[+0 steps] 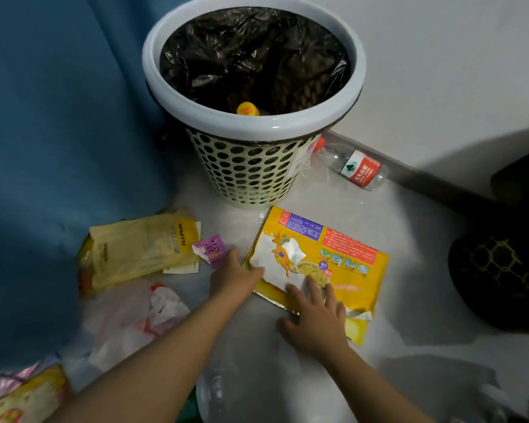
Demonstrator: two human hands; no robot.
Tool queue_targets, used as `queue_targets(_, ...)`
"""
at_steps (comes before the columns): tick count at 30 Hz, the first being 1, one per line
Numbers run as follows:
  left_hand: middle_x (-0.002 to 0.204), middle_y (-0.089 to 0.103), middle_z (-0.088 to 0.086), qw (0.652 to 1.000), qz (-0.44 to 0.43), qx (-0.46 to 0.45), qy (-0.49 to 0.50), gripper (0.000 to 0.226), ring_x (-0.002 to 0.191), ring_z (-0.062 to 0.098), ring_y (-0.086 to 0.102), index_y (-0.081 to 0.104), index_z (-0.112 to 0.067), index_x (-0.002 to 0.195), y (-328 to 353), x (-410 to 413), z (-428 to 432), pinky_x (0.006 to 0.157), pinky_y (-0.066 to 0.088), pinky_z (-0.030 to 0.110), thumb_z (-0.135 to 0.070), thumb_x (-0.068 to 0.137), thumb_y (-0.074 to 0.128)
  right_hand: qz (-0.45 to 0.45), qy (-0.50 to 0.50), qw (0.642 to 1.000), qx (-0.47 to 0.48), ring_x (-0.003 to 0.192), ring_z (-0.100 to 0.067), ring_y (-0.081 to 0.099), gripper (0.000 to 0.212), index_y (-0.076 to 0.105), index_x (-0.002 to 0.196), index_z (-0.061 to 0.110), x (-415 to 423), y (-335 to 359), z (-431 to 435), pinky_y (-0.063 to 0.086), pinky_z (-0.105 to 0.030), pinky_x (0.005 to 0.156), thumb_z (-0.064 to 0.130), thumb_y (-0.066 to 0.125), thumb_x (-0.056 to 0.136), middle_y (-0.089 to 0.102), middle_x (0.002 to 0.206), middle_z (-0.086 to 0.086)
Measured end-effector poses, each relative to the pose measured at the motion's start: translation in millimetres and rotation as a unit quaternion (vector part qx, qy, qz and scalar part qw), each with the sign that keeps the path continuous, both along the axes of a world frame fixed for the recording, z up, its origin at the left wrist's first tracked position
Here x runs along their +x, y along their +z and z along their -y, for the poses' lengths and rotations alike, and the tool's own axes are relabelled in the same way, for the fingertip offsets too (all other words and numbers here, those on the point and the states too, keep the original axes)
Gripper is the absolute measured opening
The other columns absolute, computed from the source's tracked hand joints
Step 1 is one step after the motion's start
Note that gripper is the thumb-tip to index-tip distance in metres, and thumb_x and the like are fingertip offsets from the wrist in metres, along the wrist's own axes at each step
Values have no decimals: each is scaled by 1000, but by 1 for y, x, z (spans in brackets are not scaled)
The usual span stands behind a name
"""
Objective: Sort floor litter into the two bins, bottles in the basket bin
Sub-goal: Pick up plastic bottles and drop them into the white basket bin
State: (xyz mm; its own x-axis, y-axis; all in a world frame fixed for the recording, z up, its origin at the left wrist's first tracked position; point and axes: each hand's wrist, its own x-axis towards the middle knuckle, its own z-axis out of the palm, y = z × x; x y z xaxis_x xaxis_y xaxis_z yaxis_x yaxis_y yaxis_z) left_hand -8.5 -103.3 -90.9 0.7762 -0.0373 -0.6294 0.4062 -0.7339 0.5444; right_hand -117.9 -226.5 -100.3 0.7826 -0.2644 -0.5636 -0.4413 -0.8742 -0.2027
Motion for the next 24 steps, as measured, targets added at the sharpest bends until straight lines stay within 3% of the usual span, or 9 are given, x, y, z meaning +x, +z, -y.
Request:
queue_targets(3,145,41,8,998,-15,-7,59,67,130,30,43,34,-13,140,0,-2,-3,103,38,37,-34,84,64,28,5,999,15,146,-30,-5,50,30,139,43,-6,-1,0,9,-47,116,53,42,91,7,158,6)
queue_targets(7,128,57,8,998,-41,-13,36,45,115,28,55,48,-12,127,1,-11,-4,89,44,34,-32,88,61,54,-8,997,49,145,-25,11,50,35,138,35,-7,1,7,17,-41,115,49,46,91,25,154,8)
queue_targets(9,121,61,9,998,-50,-24,33,36,108,27,59,55,-11,120,2,-14,-5,86,46,35,-31,89,59,99,-75,990,59,136,-21,33,52,38,138,26,-7,2,17,29,-35,109,39,52,90,42,145,2)
queue_targets(11,117,63,10,997,-55,-33,30,31,104,27,60,59,-10,114,6,-14,-8,87,48,36,-29,90,59,138,-162,977,36,126,-21,43,48,43,135,20,-8,3,30,35,-34,104,32,54,90,50,137,-1)
queue_targets(15,116,61,11,996,-68,-43,27,27,107,29,58,57,-8,113,13,-15,-16,91,46,36,-23,91,56,128,-267,955,-11,131,-27,34,52,42,135,19,-16,3,49,29,-41,108,35,58,88,38,145,-4)
queue_targets(17,118,61,13,996,-71,-47,30,25,107,29,58,55,-7,114,15,-16,-19,91,46,36,-19,91,56,120,-310,943,11,134,-29,30,58,38,137,21,-18,4,52,26,-44,109,35,61,86,32,148,-4)
queue_targets(21,125,57,11,994,-79,-65,25,32,111,27,55,50,-9,122,24,-20,-23,89,43,33,-9,91,55,167,-429,880,118,129,-33,37,70,35,139,16,-22,1,53,34,-48,106,27,71,79,38,142,-11)
queue_targets(24,131,54,8,993,-73,-87,17,39,118,26,52,45,-12,130,34,-21,-23,91,42,32,-4,92,50,196,-540,790,214,123,-35,46,81,26,143,13,-22,4,52,40,-50,103,19,74,77,44,139,-15)
